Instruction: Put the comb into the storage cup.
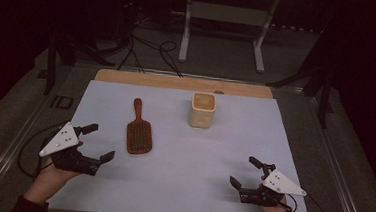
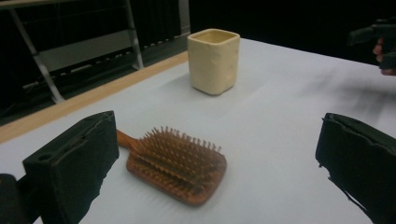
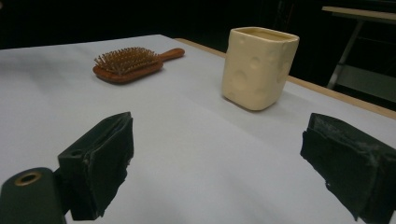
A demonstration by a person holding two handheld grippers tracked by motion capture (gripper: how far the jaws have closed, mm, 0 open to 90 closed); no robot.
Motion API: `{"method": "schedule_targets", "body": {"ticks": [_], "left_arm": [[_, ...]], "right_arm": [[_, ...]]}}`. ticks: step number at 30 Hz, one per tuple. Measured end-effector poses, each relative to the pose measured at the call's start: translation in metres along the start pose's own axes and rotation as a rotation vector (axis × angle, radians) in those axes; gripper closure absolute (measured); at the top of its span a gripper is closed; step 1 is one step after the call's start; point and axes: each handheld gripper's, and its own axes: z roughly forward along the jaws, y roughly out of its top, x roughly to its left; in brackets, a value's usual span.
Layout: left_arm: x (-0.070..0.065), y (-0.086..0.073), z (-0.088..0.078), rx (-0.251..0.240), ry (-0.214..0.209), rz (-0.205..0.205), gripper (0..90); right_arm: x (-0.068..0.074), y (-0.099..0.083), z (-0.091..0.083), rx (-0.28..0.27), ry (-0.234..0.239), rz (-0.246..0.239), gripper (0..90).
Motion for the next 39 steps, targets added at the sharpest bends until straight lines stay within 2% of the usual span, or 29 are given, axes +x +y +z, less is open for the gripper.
{"method": "schedule_targets", "body": {"ticks": [4, 10, 13, 22, 25, 31, 35, 39], "left_arm": [[0.006, 0.01, 0.005, 0.0, 0.007, 0.01, 0.1], [0.015, 0.027, 0.015, 0.013, -0.008, 0.032, 0.1], [0.02, 0.033, 0.023, 0.022, -0.023, 0.029, 0.1], [0.04, 0.039, 0.05, 0.049, -0.029, -0.007, 0.2], [0.045, 0.041, 0.059, 0.064, -0.013, -0.003, 0.2], [0.052, 0.043, 0.079, 0.099, -0.021, -0.012, 0.2], [0.059, 0.043, 0.093, 0.126, -0.04, -0.05, 1.7], [0.065, 0.044, 0.107, 0.141, -0.027, -0.047, 3.0]], "right_arm": [[0.0, 0.0, 0.0, 0.0, 0.0, 0.001, 8.9], [0.0, 0.0, 0.0, 0.001, 0.005, 0.001, 8.9], [0.001, 0.0, 0.0, 0.001, 0.005, -0.003, 8.9], [0.001, 0.0, 0.001, 0.003, 0.013, 0.0, 8.9], [0.001, 0.0, 0.001, 0.0, 0.011, -0.005, 8.9], [0.001, 0.0, 0.001, 0.002, 0.012, -0.006, 8.9], [0.001, 0.0, 0.001, 0.0, 0.014, -0.003, 8.9], [0.0, -0.001, 0.002, 0.0, 0.019, -0.005, 8.9]]}}
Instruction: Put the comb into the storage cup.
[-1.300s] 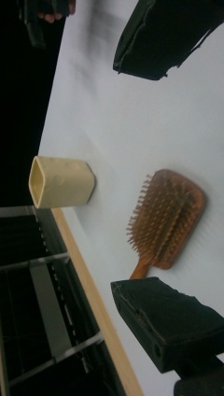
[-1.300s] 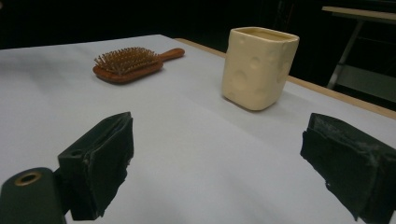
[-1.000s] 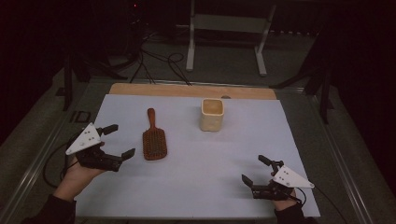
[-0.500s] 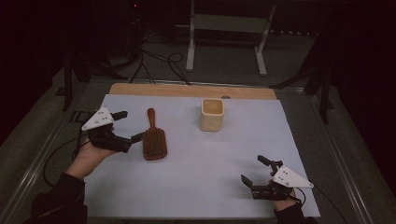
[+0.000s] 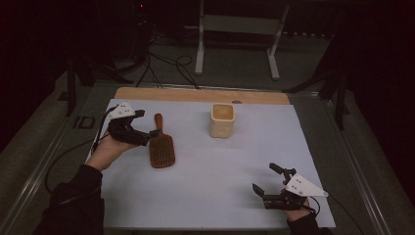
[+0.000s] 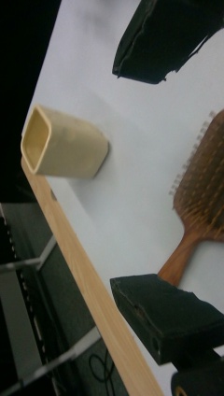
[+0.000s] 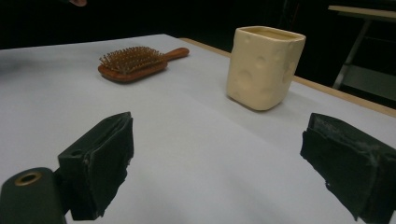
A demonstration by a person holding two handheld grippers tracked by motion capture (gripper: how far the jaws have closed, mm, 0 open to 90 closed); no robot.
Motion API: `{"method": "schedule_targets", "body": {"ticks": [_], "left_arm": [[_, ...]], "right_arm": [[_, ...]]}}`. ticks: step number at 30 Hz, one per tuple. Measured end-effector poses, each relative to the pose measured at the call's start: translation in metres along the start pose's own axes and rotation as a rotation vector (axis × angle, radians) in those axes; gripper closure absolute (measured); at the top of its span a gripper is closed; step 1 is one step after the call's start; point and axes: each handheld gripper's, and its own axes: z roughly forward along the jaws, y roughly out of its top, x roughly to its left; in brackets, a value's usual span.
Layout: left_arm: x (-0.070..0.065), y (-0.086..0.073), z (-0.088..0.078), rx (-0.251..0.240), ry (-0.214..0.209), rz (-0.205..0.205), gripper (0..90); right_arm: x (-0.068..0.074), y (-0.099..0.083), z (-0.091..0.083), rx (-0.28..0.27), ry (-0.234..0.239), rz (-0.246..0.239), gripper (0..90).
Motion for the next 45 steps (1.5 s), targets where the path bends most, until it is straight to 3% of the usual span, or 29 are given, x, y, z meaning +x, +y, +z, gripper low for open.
{"method": "schedule_targets", "body": {"ticks": [8, 12, 19, 20, 24, 27, 30, 33, 34, 35, 38, 45], "left_arm": [[0.01, 0.006, 0.028, 0.056, 0.027, 0.025, 10.0], [0.016, 0.004, 0.041, 0.068, 0.004, 0.026, 17.0], [0.027, -0.003, 0.064, 0.147, 0.032, 0.039, 25.0], [0.029, -0.006, 0.07, 0.175, 0.055, 0.046, 30.3], [0.034, -0.01, 0.076, 0.198, 0.065, 0.037, 39.6], [0.04, -0.015, 0.08, 0.203, 0.072, 0.026, 56.8], [0.044, -0.019, 0.085, 0.216, 0.084, 0.014, 59.4], [0.047, -0.023, 0.09, 0.242, 0.103, 0.027, 66.8], [0.048, -0.025, 0.092, 0.253, 0.111, 0.038, 76.0], [0.049, -0.027, 0.093, 0.257, 0.116, 0.041, 76.0], [0.051, -0.032, 0.097, 0.281, 0.105, 0.039, 88.4], [0.051, -0.036, 0.108, 0.322, 0.097, 0.054, 90.0]], "right_arm": [[0.001, 0.0, 0.0, -0.003, 0.003, 0.002, 8.9], [0.0, 0.0, -0.001, -0.005, 0.005, 0.003, 8.9], [0.001, 0.0, -0.001, -0.007, 0.01, 0.007, 9.0], [0.0, 0.0, 0.0, -0.005, 0.011, 0.008, 8.9], [0.001, 0.0, 0.0, -0.009, 0.013, 0.008, 9.0], [0.0, 0.0, -0.001, -0.01, 0.015, 0.012, 8.9], [0.0, 0.0, -0.001, -0.01, 0.016, 0.012, 8.9], [0.0, 0.0, -0.001, -0.009, 0.017, 0.013, 8.9], [0.0, 0.0, -0.001, -0.011, 0.017, 0.012, 8.9], [0.0, 0.0, -0.001, -0.011, 0.017, 0.012, 8.9], [0.0, 0.0, 0.0, -0.009, 0.02, 0.015, 8.9], [0.001, 0.0, 0.0, -0.011, 0.021, 0.014, 8.9]]}}
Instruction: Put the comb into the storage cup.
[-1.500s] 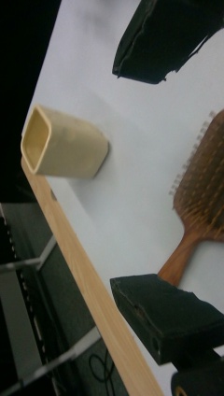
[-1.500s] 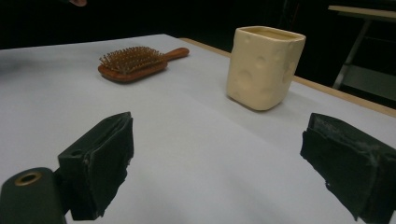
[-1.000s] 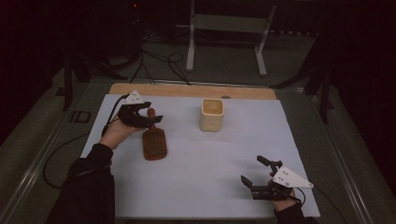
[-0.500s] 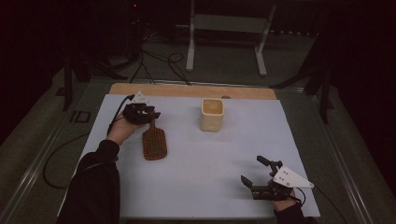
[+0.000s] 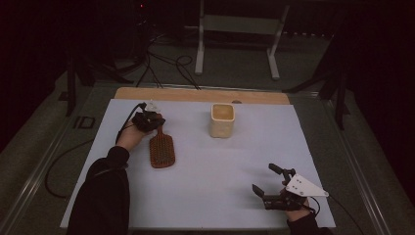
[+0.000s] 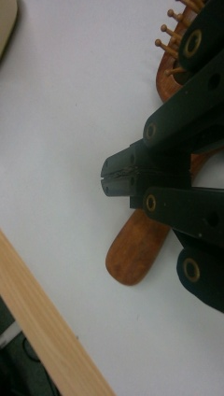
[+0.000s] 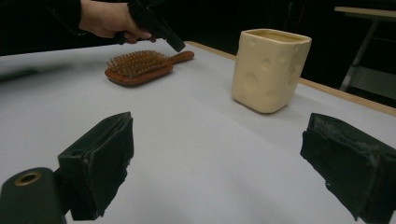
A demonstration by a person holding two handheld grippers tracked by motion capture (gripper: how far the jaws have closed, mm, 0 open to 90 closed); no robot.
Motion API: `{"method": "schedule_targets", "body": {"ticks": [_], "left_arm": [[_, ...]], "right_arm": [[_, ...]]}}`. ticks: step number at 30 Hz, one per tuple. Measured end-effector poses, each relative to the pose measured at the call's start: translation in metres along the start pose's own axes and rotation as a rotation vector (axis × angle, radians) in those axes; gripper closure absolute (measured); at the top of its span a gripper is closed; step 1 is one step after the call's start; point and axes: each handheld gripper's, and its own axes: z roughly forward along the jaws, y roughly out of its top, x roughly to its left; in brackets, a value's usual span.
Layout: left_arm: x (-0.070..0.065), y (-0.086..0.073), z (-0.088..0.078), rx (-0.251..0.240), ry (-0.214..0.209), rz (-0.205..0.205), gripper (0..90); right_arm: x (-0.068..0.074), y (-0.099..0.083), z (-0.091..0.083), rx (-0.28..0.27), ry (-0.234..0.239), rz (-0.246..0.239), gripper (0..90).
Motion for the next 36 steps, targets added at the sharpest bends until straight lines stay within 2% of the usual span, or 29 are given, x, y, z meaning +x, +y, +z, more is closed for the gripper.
{"method": "schedule_targets", "body": {"ticks": [7, 10, 16, 24, 36], "left_arm": [[-0.001, 0.0, 0.009, 0.033, 0.011, 0.01, 90.0], [-0.001, -0.003, 0.013, 0.059, -0.001, 0.013, 90.0], [-0.002, -0.005, 0.016, 0.088, 0.016, 0.018, 90.0], [0.003, -0.017, 0.01, 0.13, 0.032, -0.006, 90.0], [0.011, -0.038, -0.014, 0.164, 0.04, -0.029, 90.0]], "right_arm": [[0.0, 0.0, 0.0, 0.004, 0.001, 0.0, 8.9], [-0.001, 0.0, 0.0, 0.004, 0.003, 0.002, 8.9], [-0.001, 0.0, 0.0, 0.001, 0.004, 0.002, 8.9], [-0.001, -0.001, 0.001, 0.01, 0.005, 0.005, 8.9], [0.0, 0.0, 0.0, 0.006, 0.002, 0.004, 8.9]]}}
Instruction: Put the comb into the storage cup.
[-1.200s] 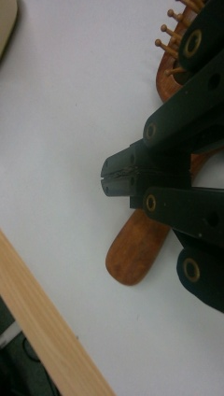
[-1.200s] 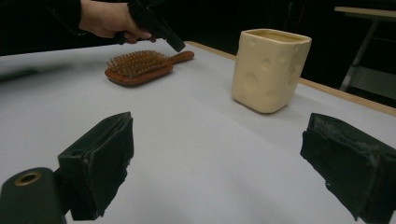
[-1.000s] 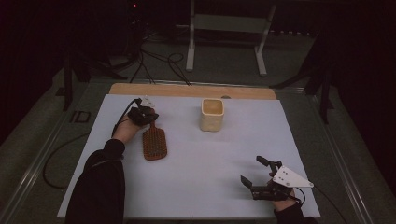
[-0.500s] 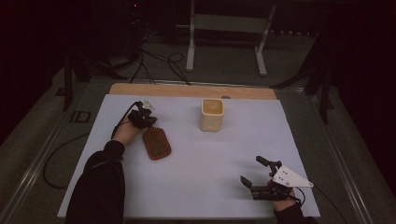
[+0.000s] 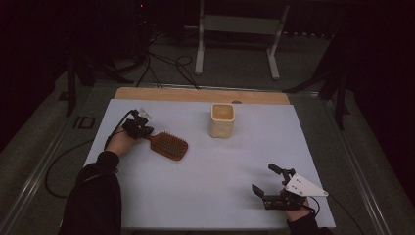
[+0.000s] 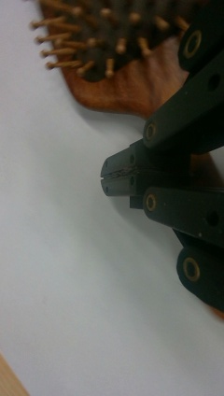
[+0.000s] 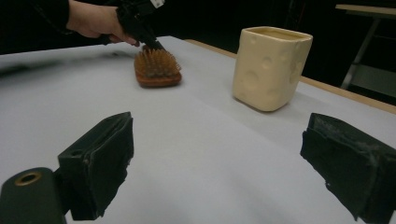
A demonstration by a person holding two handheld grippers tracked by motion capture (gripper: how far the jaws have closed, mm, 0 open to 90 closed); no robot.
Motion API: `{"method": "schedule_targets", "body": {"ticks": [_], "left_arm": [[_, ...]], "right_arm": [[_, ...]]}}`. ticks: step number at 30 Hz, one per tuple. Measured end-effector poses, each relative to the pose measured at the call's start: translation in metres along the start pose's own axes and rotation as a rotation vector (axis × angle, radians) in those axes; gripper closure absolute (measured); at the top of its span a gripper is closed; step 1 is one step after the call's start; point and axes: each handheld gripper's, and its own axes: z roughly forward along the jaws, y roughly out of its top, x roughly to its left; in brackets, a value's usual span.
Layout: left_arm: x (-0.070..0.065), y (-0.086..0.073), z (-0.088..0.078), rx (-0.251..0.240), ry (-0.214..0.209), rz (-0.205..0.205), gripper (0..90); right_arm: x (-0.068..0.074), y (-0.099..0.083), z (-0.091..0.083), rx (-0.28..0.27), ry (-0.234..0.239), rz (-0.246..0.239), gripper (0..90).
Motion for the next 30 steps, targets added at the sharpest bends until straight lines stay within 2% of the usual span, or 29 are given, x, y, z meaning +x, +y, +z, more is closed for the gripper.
{"method": "schedule_targets", "body": {"ticks": [11, 18, 21, 30], "left_arm": [[-0.009, -0.016, -0.015, 0.021, -0.033, 0.014, 90.0], [-0.017, -0.025, -0.023, 0.024, -0.046, 0.005, 90.0], [-0.02, -0.029, -0.026, 0.025, -0.053, -0.02, 90.0], [-0.034, -0.035, -0.034, 0.038, -0.082, -0.017, 90.0]], "right_arm": [[0.0, 0.0, 0.0, 0.001, -0.007, -0.002, 8.9], [0.0, 0.001, -0.001, -0.002, -0.011, 0.002, 8.9], [-0.001, 0.0, 0.0, -0.001, -0.01, -0.001, 9.0], [0.0, 0.001, -0.001, -0.002, -0.011, 0.001, 8.9]]}}
